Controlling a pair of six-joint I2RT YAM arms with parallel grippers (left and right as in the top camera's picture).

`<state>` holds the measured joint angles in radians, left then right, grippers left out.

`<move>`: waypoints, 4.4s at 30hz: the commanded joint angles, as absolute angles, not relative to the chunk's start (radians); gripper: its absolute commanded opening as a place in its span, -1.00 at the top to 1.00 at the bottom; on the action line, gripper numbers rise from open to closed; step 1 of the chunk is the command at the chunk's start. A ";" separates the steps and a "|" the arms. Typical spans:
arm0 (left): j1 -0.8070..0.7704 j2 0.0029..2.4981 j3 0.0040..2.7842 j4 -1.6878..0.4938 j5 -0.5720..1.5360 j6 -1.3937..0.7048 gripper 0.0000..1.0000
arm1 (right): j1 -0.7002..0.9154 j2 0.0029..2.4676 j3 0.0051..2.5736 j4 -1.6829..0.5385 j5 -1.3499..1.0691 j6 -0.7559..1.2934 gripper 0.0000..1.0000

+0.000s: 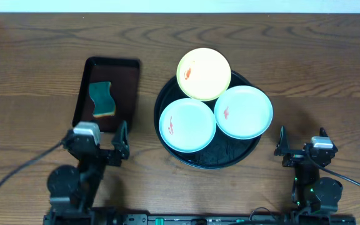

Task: Clean dirty plates on tray and stack at the side

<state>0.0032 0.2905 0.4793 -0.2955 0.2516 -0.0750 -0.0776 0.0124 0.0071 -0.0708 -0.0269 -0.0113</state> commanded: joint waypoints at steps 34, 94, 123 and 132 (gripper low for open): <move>0.223 1.606 1.162 -0.470 0.303 -0.140 -0.97 | -0.088 0.009 0.006 -0.075 -0.027 -0.012 -0.99; 0.123 1.647 1.150 -0.350 0.043 -0.227 0.85 | -0.088 0.009 0.006 -0.074 -0.027 -0.012 -0.99; 0.097 1.763 1.150 -0.289 -0.019 -0.227 0.85 | -0.088 0.011 0.006 -0.074 -0.027 -0.012 -0.99; 0.097 1.581 1.150 -0.291 -0.004 -0.239 0.85 | -0.088 0.011 0.006 -0.074 -0.027 -0.012 -0.99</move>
